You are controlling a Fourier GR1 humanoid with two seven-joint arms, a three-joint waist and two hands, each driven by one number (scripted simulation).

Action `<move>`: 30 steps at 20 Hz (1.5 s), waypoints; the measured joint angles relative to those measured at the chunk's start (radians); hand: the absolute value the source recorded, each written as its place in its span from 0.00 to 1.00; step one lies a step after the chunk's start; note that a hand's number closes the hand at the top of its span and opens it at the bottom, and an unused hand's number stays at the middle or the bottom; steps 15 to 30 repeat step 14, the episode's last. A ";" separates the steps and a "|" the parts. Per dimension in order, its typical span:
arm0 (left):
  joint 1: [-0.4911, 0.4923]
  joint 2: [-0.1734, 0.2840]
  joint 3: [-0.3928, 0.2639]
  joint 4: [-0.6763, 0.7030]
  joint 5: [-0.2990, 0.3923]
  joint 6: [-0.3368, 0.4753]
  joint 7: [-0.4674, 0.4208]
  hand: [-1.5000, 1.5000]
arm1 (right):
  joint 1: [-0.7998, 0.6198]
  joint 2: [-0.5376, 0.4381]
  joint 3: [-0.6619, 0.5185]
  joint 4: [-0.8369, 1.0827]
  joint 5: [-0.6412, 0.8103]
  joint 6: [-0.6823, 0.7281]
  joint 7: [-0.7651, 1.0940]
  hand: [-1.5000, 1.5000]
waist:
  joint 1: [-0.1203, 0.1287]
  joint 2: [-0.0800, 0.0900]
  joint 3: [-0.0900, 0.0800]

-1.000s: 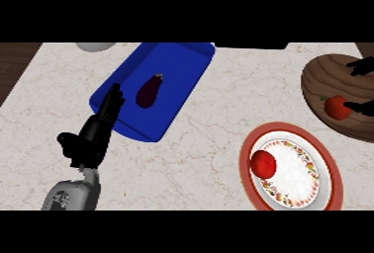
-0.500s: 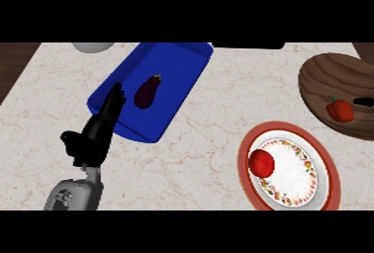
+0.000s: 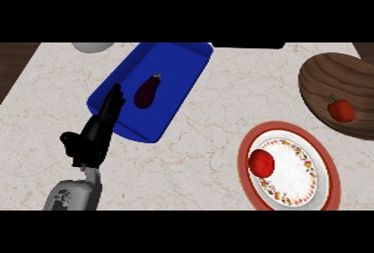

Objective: Pick the bell pepper from the plate and place it in the bowl

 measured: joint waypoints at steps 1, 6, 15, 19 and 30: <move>0.002 0.001 -0.002 -0.006 -0.002 0.000 0.003 0.50 | 0.007 -0.013 -0.009 0.007 -0.010 0.019 0.008 0.00 | 0.000 0.000 0.000; -0.016 0.002 0.006 0.000 0.002 0.000 0.010 0.50 | 0.051 -0.049 -0.030 0.011 -0.040 0.080 0.026 0.00 | -0.001 0.002 0.002; -0.008 -0.012 -0.004 -0.013 -0.006 0.013 0.015 0.50 | 0.129 -0.083 -0.028 -0.031 -0.063 0.148 0.038 0.00 | -0.007 0.000 0.003; -0.008 -0.012 -0.004 -0.013 -0.006 0.013 0.015 0.50 | 0.129 -0.083 -0.028 -0.031 -0.063 0.148 0.038 0.00 | -0.007 0.000 0.003; -0.008 -0.012 -0.004 -0.013 -0.006 0.013 0.015 0.50 | 0.129 -0.083 -0.028 -0.031 -0.063 0.148 0.038 0.00 | -0.007 0.000 0.003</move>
